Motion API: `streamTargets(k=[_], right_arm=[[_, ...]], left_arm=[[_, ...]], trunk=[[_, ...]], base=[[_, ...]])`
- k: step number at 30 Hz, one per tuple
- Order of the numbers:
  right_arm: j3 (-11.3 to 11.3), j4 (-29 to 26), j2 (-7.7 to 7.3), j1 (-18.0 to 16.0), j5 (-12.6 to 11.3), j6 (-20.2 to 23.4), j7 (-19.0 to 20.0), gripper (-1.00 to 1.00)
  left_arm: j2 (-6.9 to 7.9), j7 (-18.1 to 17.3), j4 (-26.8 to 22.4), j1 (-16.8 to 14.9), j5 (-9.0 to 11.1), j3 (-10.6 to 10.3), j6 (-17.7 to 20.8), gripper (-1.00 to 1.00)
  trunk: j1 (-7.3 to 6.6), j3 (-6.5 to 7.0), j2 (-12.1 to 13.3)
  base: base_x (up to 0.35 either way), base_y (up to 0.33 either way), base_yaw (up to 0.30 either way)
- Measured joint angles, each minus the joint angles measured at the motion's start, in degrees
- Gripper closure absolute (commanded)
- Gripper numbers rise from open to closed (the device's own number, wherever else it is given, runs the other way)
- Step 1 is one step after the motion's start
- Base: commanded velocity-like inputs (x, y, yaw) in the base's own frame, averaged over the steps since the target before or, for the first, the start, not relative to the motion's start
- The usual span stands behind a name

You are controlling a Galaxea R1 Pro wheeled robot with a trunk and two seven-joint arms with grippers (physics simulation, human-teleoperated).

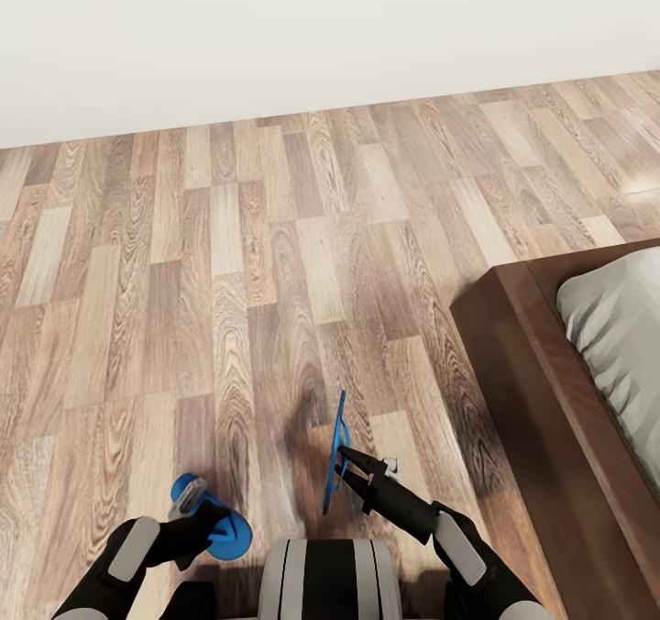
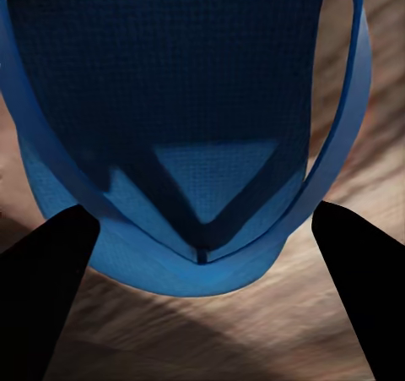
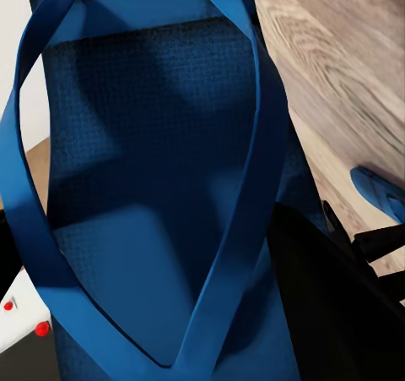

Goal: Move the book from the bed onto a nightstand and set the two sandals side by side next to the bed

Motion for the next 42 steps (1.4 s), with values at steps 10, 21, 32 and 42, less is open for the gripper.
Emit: streamTargets(k=[10, 21, 32, 42], right_arm=[[-0.01, -0.01, 0.0, 0.0, -0.09, 0.05, 0.01, 1.0], [-0.01, -0.01, 0.0, 0.0, -0.09, 0.04, 0.01, 1.0], [0.05, -0.01, 0.0, 0.0, 0.09, 0.04, 0.01, 1.0], [0.26, -0.29, 0.0, 0.0, 0.24, 0.5, 0.01, 1.0]], left_arm=[[0.06, -0.01, -0.01, 0.0, -0.32, 0.13, 0.11, 1.0], [0.03, -0.01, -0.01, 0.0, -0.31, 0.13, 0.11, 1.0], [-0.03, -0.01, -0.09, 0.0, -0.38, 0.0, -0.03, 1.0], [-0.13, -0.11, -0.17, -0.01, -0.49, -0.64, -4.11, 1.0]], trunk=[[-0.23, 1.99, 0.12], [-0.52, 4.43, 0.27], [-0.8, 6.86, 0.41], [-1.06, 9.08, 0.55]], base=[[0.0, 0.0, 0.0], [0.0, 0.0, 0.0], [0.0, 0.0, 0.0], [0.0, 0.0, 0.0]])
